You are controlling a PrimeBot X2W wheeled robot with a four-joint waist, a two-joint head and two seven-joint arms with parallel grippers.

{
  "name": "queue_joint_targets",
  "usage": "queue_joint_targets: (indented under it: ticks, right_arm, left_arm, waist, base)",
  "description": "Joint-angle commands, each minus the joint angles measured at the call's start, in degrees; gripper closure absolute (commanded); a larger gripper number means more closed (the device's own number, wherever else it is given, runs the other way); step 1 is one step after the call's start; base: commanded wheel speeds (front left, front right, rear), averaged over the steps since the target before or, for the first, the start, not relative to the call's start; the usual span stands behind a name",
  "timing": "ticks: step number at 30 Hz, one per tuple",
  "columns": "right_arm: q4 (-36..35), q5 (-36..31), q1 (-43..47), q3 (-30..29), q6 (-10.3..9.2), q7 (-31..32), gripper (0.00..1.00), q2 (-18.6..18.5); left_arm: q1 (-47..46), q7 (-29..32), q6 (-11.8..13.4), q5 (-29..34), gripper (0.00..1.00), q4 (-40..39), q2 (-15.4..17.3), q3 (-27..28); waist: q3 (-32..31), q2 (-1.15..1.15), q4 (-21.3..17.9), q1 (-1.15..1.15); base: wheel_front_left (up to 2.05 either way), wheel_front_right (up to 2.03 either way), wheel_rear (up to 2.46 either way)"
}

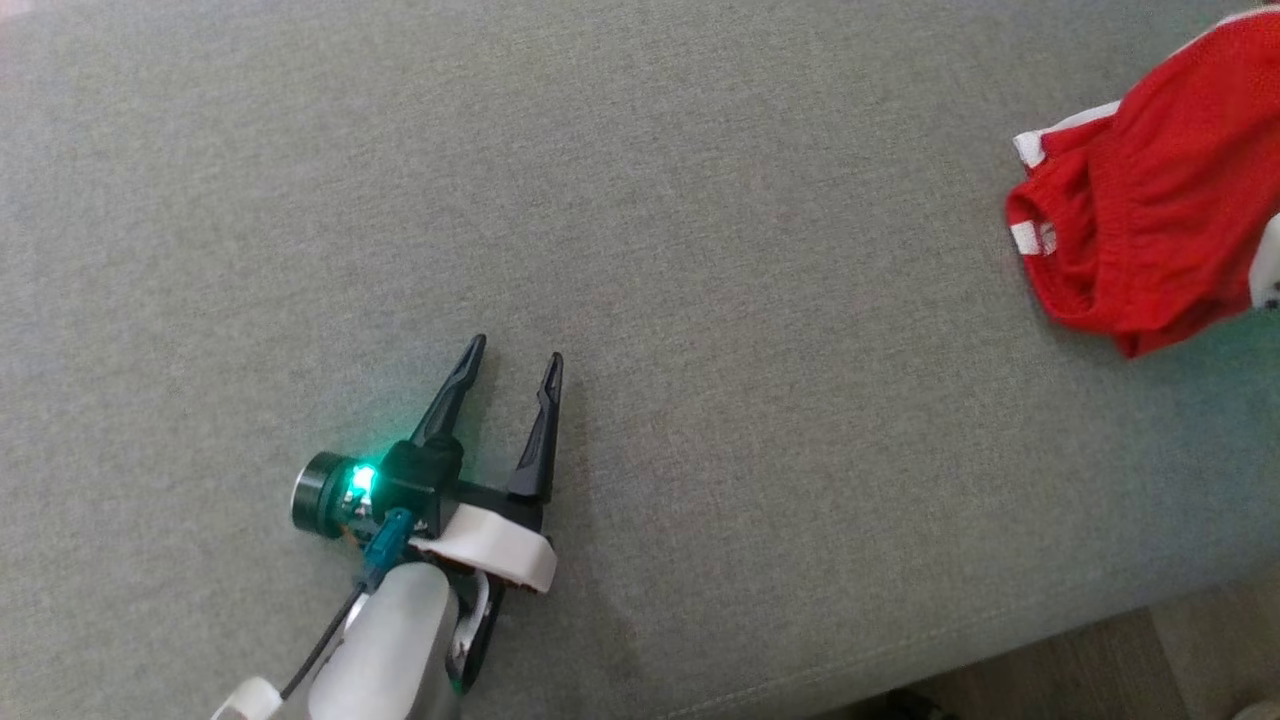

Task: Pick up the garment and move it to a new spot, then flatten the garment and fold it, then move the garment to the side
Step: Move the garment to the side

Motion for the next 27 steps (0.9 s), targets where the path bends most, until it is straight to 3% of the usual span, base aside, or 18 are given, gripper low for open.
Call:
queue_joint_targets:
  ticks: [1,6,13,20,27]
  right_arm:
    - [-2.26,-0.39,-1.20,-0.22,-0.04,-0.68,0.00,0.02]
    - [-4.83,-0.35,-1.73,-2.64,-0.04,-1.30,0.00,4.40]
    - [-16.64,7.77,2.87,4.17,-0.04,-1.35,0.00,13.00]
    - [-22.00,16.93,12.16,11.92,-0.04,-1.36,0.00,16.32]
    - [-23.27,20.80,20.67,14.90,-0.04,-1.36,0.00,17.25]
  left_arm:
    - [-1.09,-0.28,0.26,0.35,0.00,-0.08,0.98,2.69]
    - [-0.71,-0.28,0.73,-0.13,0.00,0.33,0.98,4.17]
    - [1.06,-0.28,1.60,-0.73,0.00,-0.40,0.98,7.08]
    - [2.85,-0.28,2.04,-1.21,0.00,-0.62,0.98,9.75]
    - [5.04,-0.28,2.87,-0.90,0.00,-0.44,0.98,12.25]
  waist:
    - [-0.04,0.00,0.02,0.00]
    - [-1.42,0.00,0.30,0.00]
    - [-4.46,0.00,1.90,0.00]
    - [-7.70,0.00,5.27,0.00]
    - [-10.92,0.00,8.51,0.00]
  base:
    - [0.00,0.00,0.00]
    - [0.00,0.00,0.00]
    - [0.00,0.00,0.00]
    - [0.00,0.00,0.00]
    - [0.00,0.00,0.00]
